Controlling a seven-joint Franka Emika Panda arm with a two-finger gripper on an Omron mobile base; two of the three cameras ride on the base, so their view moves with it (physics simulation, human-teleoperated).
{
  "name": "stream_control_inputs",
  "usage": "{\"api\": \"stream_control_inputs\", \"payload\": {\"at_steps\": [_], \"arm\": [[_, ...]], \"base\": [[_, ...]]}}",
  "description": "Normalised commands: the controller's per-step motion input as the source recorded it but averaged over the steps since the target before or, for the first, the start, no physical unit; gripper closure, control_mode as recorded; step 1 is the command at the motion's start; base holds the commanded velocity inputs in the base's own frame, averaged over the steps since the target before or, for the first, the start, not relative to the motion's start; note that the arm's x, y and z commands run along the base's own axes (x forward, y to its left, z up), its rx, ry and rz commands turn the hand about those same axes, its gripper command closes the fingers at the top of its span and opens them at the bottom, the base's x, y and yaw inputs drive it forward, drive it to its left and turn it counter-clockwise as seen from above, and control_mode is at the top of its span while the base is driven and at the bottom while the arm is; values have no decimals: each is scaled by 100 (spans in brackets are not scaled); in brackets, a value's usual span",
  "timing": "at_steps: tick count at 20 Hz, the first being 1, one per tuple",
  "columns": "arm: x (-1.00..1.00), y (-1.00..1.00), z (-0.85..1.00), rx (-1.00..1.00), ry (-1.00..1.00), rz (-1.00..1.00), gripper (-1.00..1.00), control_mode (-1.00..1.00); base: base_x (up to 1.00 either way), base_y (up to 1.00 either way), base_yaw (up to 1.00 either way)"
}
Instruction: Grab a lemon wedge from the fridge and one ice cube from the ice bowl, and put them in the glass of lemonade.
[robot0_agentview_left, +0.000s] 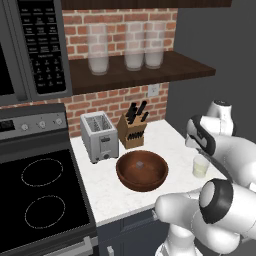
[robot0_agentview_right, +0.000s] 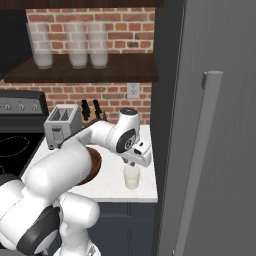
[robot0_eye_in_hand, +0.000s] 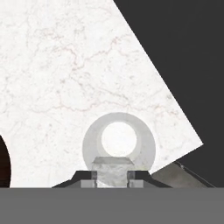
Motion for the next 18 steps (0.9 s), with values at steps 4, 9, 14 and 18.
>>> {"api": "stream_control_inputs", "payload": {"at_steps": [4,9,14,18], "arm": [[3,0,0,0,0,0,100,-100],[16,0,0,0,1,0,100,-100],[1,-14,-2,0,0,0,100,-100],[0,-6,-5,0,0,0,100,-100]], "base": [[0,0,0],[0,0,0],[0,0,0],[0,0,0]]}}
